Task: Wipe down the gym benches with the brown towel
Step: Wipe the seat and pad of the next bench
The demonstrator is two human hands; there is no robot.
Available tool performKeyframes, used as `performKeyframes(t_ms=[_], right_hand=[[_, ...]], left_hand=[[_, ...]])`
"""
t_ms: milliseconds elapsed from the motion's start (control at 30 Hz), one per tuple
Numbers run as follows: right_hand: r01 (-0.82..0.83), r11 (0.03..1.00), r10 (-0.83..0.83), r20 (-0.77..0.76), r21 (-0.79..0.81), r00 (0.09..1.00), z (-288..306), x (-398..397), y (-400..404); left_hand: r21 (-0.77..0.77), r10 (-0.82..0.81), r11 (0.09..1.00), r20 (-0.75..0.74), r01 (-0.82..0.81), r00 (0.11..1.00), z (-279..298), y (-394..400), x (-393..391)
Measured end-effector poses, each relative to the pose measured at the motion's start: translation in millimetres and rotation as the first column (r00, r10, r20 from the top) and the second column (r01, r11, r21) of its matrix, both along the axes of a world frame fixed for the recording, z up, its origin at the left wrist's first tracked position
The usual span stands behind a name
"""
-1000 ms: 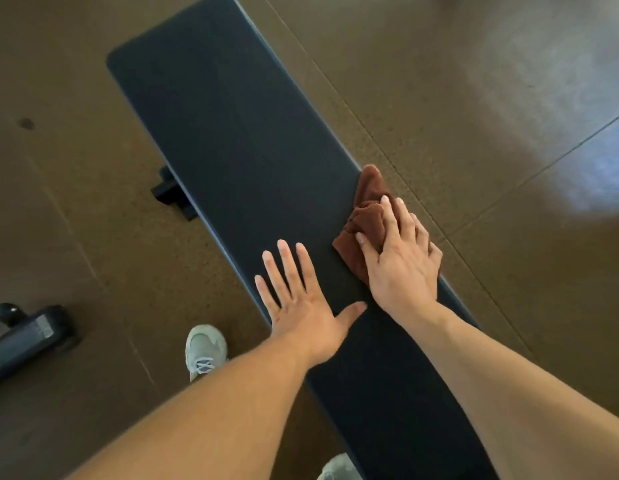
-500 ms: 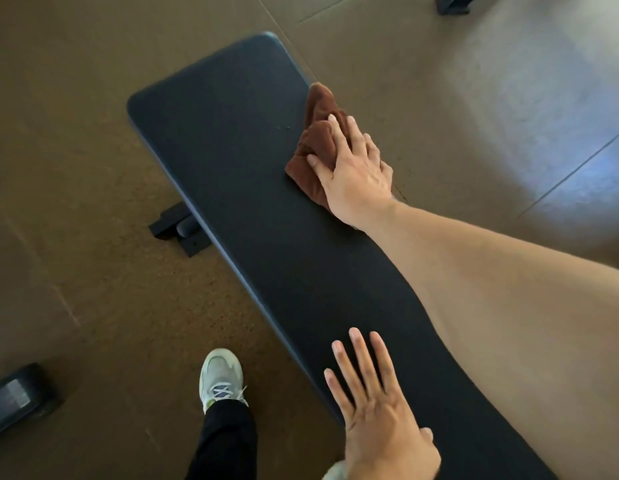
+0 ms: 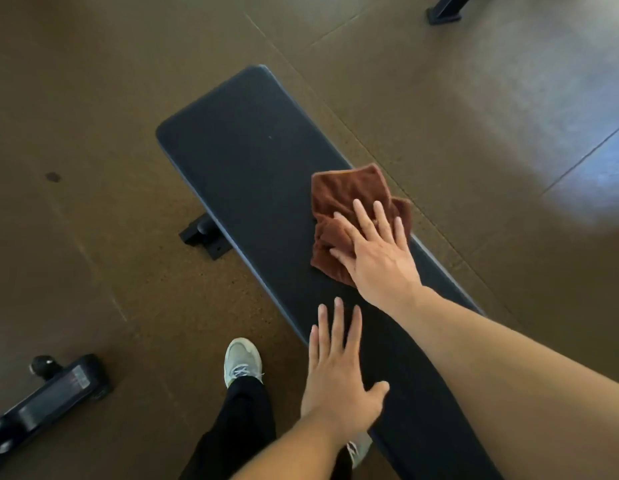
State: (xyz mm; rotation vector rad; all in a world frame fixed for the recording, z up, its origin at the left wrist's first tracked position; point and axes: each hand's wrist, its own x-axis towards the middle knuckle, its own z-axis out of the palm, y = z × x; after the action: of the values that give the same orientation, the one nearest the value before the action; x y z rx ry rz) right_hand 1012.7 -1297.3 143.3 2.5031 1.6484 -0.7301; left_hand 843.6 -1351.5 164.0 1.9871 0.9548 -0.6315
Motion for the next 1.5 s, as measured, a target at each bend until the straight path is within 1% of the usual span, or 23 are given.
performKeyframes(t_ms=[67, 100, 133, 233, 333, 433, 500, 533, 567, 600, 667, 700, 833, 1000, 1133, 1200, 1267, 1333, 1400, 1433, 1500], right_hand=[[0.238, 0.971, -0.239, -0.007, -0.025, 0.971, 4, 2, -37], [0.304, 0.952, -0.304, -0.012, -0.041, 0.952, 5, 2, -51], [0.332, 0.942, -0.333, -0.014, -0.054, 0.943, 5, 2, -60], [0.349, 0.935, -0.350, 0.000, -0.068, 0.937, 0, 0, -63], [0.351, 0.935, -0.350, 0.037, -0.047, 0.936, -8, -6, -51], [0.291, 0.957, -0.290, 0.065, 0.000, 0.955, -11, -14, -24], [0.179, 0.984, -0.179, 0.059, 0.002, 0.982, -12, -21, 12], [0.110, 0.994, -0.110, 0.053, 0.000, 0.992, -13, -26, 32], [0.052, 0.999, -0.052, 0.046, 0.000, 0.998, -15, -30, 52], [0.015, 1.000, -0.015, 0.042, 0.005, 0.999, -16, -33, 72], [-0.006, 1.000, 0.005, 0.042, 0.014, 0.999, -19, -38, 108], [-0.010, 1.000, 0.010, 0.041, 0.014, 0.999, -20, -38, 125], [-0.051, 0.998, 0.051, 0.015, 0.039, 0.999, -19, -34, 193], [-0.047, 0.995, 0.050, -0.029, 0.088, 0.998, -17, -24, 280], [-0.101, 0.994, 0.103, -0.047, 0.028, 0.994, -16, -5, 339], [-0.064, 0.998, 0.065, -0.072, 0.016, 0.995, -13, 3, 361], [-0.020, 0.999, 0.022, -0.083, 0.026, 0.996, -13, 5, 371], [0.043, 0.997, -0.037, -0.088, 0.067, 0.995, -13, 3, 364], [0.178, 0.976, -0.168, -0.086, 0.128, 0.982, -15, 5, 343], [0.258, 0.955, -0.246, -0.092, 0.148, 0.965, -15, 7, 330], [0.404, 0.904, -0.391, -0.111, 0.138, 0.914, -13, 13, 296]], left_hand=[[0.060, -0.007, 0.998, 0.050, 0.004, 0.999, 2, 8, -18], [0.112, -0.029, 0.993, 0.047, 0.024, 0.998, 1, 16, -25], [0.173, -0.037, 0.985, 0.041, 0.030, 0.998, -4, 27, -29], [0.361, 0.048, 0.931, 0.049, -0.063, 0.998, -19, 80, -29], [0.441, 0.106, 0.886, 0.108, -0.144, 0.988, -33, 150, -24], [0.507, 0.068, 0.852, 0.136, -0.129, 0.988, -41, 223, -22], [0.540, -0.001, 0.838, 0.139, -0.075, 0.990, -42, 261, -25], [0.550, -0.013, 0.832, 0.148, -0.072, 0.989, -42, 276, -28], [0.557, 0.014, 0.824, 0.158, -0.101, 0.987, -41, 289, -31], [0.562, 0.079, 0.812, 0.164, -0.159, 0.983, -41, 303, -33], [0.567, 0.213, 0.780, 0.159, -0.265, 0.964, -44, 333, -40], [0.572, 0.220, 0.776, 0.146, -0.264, 0.964, -45, 346, -45], [0.587, 0.027, 0.802, 0.148, -0.109, 0.989, -56, 373, -59], [0.597, 0.038, 0.797, 0.109, -0.095, 0.993, -63, 366, -54], [0.641, -0.016, 0.767, 0.049, -0.019, 0.999, -59, 372, -57], [0.659, -0.031, 0.752, 0.071, -0.024, 0.997, -50, 385, -48], [0.657, -0.059, 0.751, 0.162, -0.063, 0.985, -44, 400, -29], [0.611, -0.061, 0.785, 0.243, -0.104, 0.968, -36, 412, -5], [0.539, 0.013, 0.825, 0.284, -0.171, 0.959, -33, 415, 17], [0.504, 0.046, 0.844, 0.271, -0.182, 0.962, -33, 415, 25], [0.475, 0.053, 0.871, 0.169, -0.129, 0.984, -36, 412, 34]])
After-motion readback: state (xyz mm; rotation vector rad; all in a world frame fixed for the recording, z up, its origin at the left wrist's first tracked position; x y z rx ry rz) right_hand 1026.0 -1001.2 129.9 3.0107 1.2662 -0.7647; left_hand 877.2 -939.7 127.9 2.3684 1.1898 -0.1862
